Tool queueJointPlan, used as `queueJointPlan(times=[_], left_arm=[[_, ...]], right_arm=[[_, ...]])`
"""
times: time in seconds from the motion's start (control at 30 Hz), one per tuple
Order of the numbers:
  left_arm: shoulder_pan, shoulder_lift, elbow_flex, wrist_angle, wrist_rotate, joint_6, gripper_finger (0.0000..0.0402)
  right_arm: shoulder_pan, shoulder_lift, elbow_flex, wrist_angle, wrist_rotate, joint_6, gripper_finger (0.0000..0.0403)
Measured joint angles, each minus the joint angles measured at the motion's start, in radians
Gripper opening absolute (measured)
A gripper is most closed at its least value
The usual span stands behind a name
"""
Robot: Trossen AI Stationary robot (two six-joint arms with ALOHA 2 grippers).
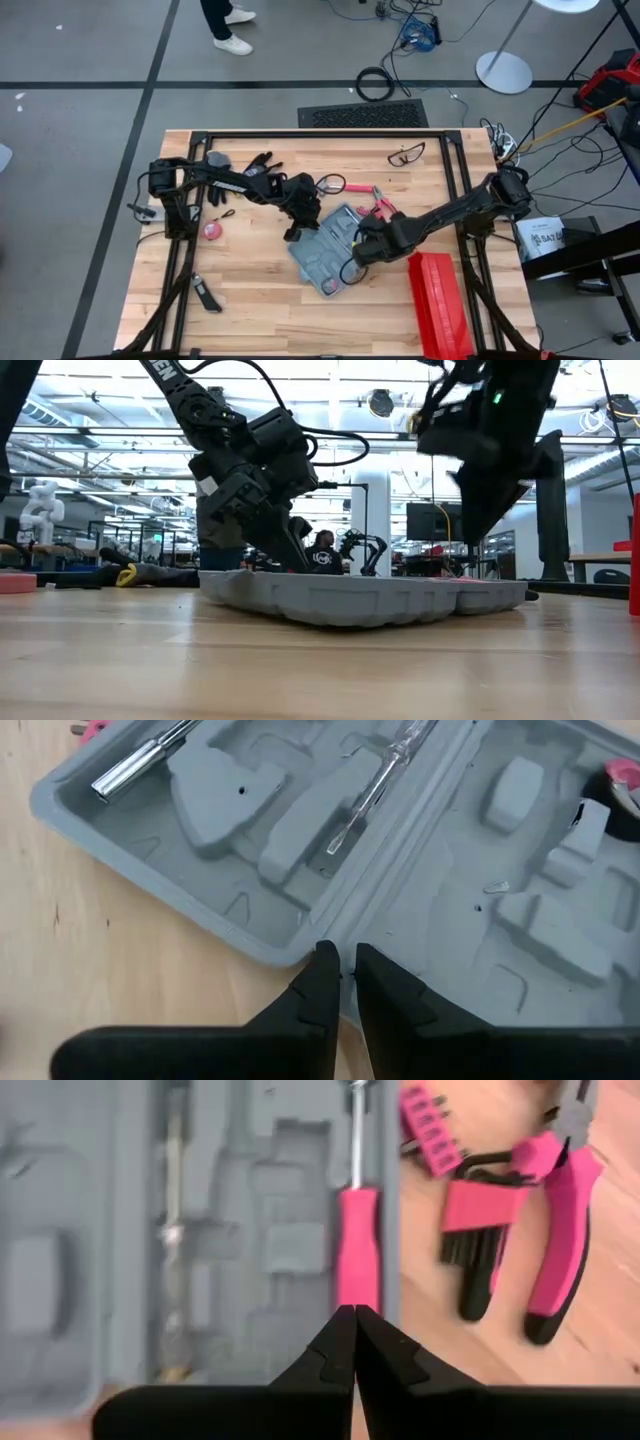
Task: Prefit tool cases
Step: Put the red screwdriver into the gray prefit tools case
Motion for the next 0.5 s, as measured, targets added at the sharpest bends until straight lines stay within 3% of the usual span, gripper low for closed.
queueJointPlan(times=[0.5], left_arm=[[0.0, -0.001, 0.0, -0.02, 0.003, 0.03, 0.0041]], right_arm=[[-0.159, 0.037, -0.045, 0.166, -0.005, -0.208, 0.0]])
